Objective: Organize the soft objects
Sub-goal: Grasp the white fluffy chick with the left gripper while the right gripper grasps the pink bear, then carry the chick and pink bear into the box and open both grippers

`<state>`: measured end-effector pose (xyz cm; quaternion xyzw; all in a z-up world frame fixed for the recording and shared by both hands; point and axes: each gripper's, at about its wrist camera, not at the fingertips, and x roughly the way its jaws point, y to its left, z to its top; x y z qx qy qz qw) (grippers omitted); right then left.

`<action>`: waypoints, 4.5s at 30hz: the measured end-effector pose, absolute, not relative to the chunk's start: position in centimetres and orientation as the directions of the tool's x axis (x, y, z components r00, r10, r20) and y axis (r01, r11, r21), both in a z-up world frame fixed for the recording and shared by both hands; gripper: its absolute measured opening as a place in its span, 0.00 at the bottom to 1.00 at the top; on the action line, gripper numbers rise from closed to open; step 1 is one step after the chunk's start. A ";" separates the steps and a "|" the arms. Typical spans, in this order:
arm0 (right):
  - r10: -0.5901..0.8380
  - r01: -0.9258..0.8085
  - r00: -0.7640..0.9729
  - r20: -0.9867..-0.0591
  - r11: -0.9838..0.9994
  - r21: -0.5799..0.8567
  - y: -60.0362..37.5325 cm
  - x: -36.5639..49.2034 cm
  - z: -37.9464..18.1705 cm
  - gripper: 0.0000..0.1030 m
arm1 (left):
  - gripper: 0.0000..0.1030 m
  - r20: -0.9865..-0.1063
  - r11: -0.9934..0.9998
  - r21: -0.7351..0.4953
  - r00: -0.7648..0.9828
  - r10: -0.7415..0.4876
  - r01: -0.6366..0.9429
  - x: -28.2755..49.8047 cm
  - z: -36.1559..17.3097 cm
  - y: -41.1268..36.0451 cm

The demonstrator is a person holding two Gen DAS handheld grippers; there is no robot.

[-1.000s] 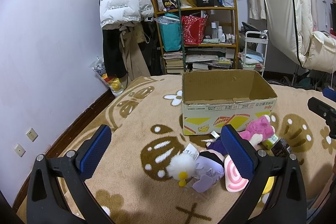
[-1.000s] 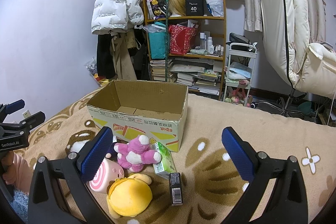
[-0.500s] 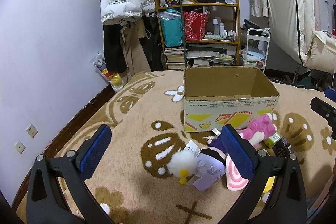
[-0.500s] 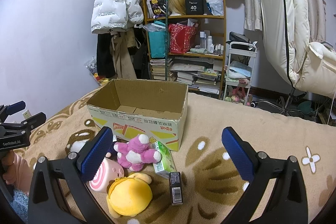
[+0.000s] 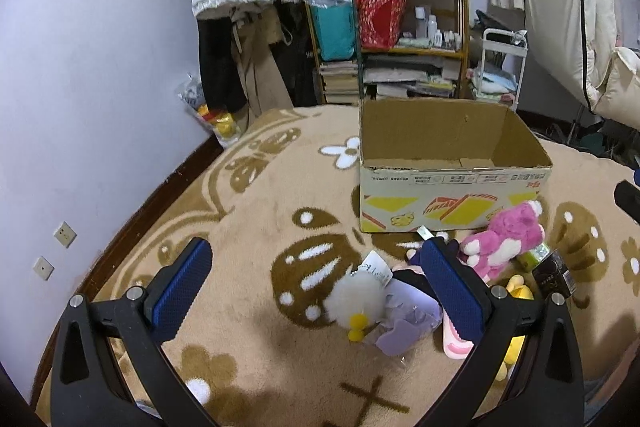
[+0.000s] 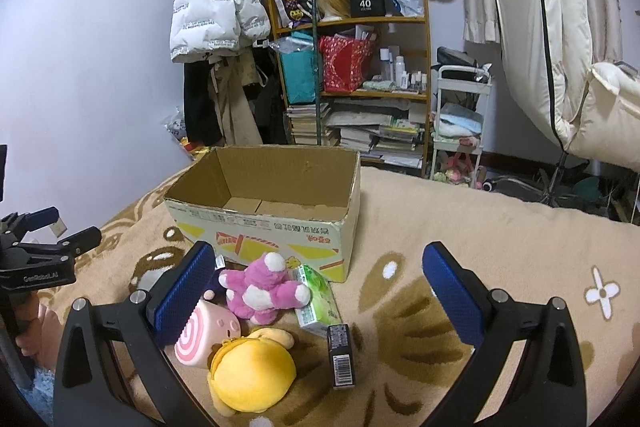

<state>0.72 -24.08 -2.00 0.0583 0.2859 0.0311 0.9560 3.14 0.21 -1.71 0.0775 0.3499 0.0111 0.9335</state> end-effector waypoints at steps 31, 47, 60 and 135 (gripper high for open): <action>0.178 -0.104 0.654 -0.736 0.984 0.146 -20.6 10.8 -8.9 1.00 | 1.00 -0.869 0.993 0.101 0.492 0.058 0.062 11.7 -10.4 -1.3; 0.183 -0.104 0.598 -0.780 0.983 0.150 -20.6 11.7 -11.0 1.00 | 1.00 -0.928 0.999 -0.008 0.372 -0.023 0.042 12.7 -13.2 -0.1; 0.243 -0.199 0.603 -0.760 0.968 0.151 -19.2 11.0 -10.5 0.85 | 0.92 -0.932 0.995 -0.096 0.352 -0.087 -0.010 12.3 -12.9 1.5; 0.236 -0.168 0.859 -0.454 0.968 0.185 -23.4 13.9 -1.2 0.29 | 0.28 -0.575 0.965 0.121 0.809 -0.124 0.233 17.1 0.1 -7.4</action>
